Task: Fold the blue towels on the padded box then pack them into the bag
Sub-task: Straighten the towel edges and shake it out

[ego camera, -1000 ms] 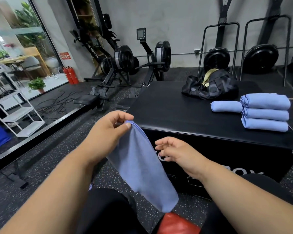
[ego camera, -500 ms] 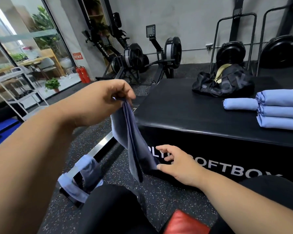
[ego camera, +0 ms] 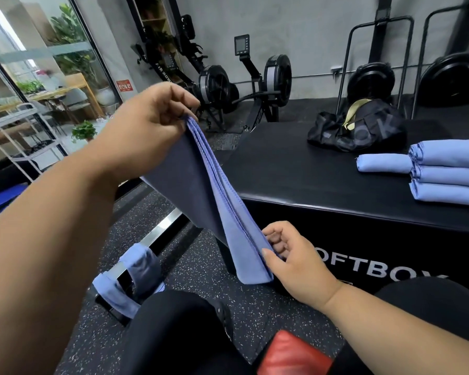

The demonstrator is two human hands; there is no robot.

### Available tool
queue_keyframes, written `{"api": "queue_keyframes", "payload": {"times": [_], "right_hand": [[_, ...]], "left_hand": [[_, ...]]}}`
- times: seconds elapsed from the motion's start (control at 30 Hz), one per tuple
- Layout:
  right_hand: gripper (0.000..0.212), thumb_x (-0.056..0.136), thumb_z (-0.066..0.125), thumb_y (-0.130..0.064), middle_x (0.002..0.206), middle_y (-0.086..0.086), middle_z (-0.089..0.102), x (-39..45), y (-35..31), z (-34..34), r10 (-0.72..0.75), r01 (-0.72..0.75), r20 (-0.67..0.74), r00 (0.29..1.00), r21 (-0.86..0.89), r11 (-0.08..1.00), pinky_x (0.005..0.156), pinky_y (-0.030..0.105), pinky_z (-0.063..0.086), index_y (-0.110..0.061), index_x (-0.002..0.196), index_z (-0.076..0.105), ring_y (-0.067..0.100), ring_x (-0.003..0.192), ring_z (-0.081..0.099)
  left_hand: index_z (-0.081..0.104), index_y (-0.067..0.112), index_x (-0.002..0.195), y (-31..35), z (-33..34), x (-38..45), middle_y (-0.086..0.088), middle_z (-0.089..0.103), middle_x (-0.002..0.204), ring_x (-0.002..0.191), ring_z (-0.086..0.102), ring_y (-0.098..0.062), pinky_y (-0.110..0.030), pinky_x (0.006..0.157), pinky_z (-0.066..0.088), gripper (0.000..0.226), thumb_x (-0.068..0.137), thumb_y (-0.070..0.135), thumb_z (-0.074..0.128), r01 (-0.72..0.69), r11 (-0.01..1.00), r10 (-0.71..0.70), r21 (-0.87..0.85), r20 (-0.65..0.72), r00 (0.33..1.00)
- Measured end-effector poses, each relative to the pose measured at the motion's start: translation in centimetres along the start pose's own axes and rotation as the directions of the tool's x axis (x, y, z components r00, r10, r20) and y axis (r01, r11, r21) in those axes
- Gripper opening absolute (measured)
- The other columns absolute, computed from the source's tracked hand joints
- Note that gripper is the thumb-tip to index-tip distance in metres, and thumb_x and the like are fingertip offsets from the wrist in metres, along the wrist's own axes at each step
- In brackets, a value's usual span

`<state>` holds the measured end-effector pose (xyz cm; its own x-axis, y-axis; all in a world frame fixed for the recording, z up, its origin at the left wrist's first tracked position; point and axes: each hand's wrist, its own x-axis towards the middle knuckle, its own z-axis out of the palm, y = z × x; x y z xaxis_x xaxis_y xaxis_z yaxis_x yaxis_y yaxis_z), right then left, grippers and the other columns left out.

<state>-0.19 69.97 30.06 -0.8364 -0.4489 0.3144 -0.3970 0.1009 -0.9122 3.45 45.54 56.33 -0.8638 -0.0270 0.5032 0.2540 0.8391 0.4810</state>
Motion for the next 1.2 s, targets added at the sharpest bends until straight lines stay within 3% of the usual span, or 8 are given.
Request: {"api": "queue_keyframes", "payload": {"times": [0.13,0.27,0.4,0.57,0.7,0.87,1.07,1.2], "right_hand": [[0.034,0.093,0.066,-0.001,0.096,-0.013,0.061,-0.6,0.3,-0.3,-0.139,0.122,-0.068,0.988,-0.202,0.972,0.075,0.027,0.051,-0.034,0.094,0.058,0.018,0.086,0.062],[0.037,0.087,0.066,0.006,0.097,-0.016,0.069,-0.3,0.9,0.0,-0.157,0.142,-0.042,0.987,-0.24,0.96,0.086,0.021,0.05,-0.03,0.087,0.074,0.01,0.097,0.067],[0.032,0.095,0.069,-0.005,0.101,-0.021,0.072,-0.2,0.8,0.7,-0.057,0.06,0.019,0.998,-0.196,0.979,0.091,0.019,0.051,-0.035,0.099,0.081,0.006,0.103,0.067],[0.022,0.096,0.072,-0.022,0.098,-0.028,0.069,-0.1,0.0,1.9,-0.038,0.059,0.085,0.996,-0.259,0.964,0.093,0.016,0.049,-0.033,0.112,0.08,-0.003,0.103,0.063],[0.033,0.094,0.073,-0.042,0.106,-0.035,0.065,-0.1,-0.4,2.2,-0.01,0.054,0.13,0.992,-0.339,0.939,0.098,0.011,0.043,-0.037,0.126,0.075,-0.013,0.107,0.058],[0.05,0.087,0.074,-0.061,0.119,-0.03,0.065,-0.5,-0.9,2.2,0.037,0.022,0.148,0.988,-0.381,0.924,0.093,-0.004,0.03,-0.04,0.132,0.07,-0.013,0.112,0.056],[0.066,0.082,0.075,-0.069,0.133,-0.023,0.064,-0.5,-1.2,2.4,0.109,-0.048,0.111,0.988,-0.445,0.894,0.096,0.008,0.039,-0.04,0.14,0.064,-0.005,0.111,0.057],[0.074,0.081,0.074,-0.072,0.142,-0.019,0.061,-0.2,-1.5,2.6,0.128,-0.058,0.106,0.986,-0.504,0.862,0.105,0.016,0.04,-0.035,0.144,0.061,0.0,0.126,0.057]], "left_hand": [[0.062,0.026,0.117,0.3,-0.7,0.2,-0.001,0.075,0.11,0.094,0.068,-0.002,-0.018,0.089,0.052,0.033,0.101,-0.003,0.06,0.0,1.0,-0.001,-0.028,-0.042,0.999],[0.061,0.02,0.118,0.7,-1.1,0.0,-0.002,0.075,0.11,0.1,0.07,-0.008,-0.024,0.094,0.054,0.032,0.1,-0.006,0.058,-0.002,0.998,-0.003,-0.065,-0.073,0.997],[0.061,0.027,0.111,1.2,-0.9,-0.1,-0.005,0.074,0.112,0.101,0.069,-0.008,-0.023,0.095,0.053,0.036,0.1,-0.007,0.056,-0.014,0.998,0.009,-0.069,-0.081,0.997],[0.062,0.034,0.107,1.5,-1.0,0.0,-0.004,0.075,0.112,0.099,0.069,-0.009,-0.027,0.095,0.054,0.039,0.099,-0.004,0.057,-0.005,0.998,-0.001,-0.06,-0.1,0.995],[0.062,0.022,0.114,1.8,-0.8,0.1,-0.003,0.074,0.11,0.091,0.068,0.001,-0.014,0.086,0.051,0.033,0.098,-0.006,0.056,0.01,0.999,-0.015,-0.047,-0.118,0.993],[0.064,0.02,0.116,1.8,-0.4,0.0,-0.002,0.074,0.109,0.092,0.067,0.0,-0.014,0.087,0.051,0.032,0.098,-0.006,0.057,0.01,1.0,-0.013,-0.023,-0.116,0.993],[0.064,0.023,0.113,2.3,0.0,-0.3,-0.003,0.075,0.11,0.095,0.069,-0.003,-0.017,0.089,0.052,0.032,0.099,-0.005,0.058,-0.015,0.999,0.011,-0.039,-0.111,0.994],[0.064,0.017,0.115,3.0,0.1,-0.4,-0.002,0.074,0.109,0.095,0.068,0.0,-0.015,0.089,0.053,0.029,0.1,-0.006,0.058,-0.04,0.999,0.036,-0.03,-0.116,0.993]]}}
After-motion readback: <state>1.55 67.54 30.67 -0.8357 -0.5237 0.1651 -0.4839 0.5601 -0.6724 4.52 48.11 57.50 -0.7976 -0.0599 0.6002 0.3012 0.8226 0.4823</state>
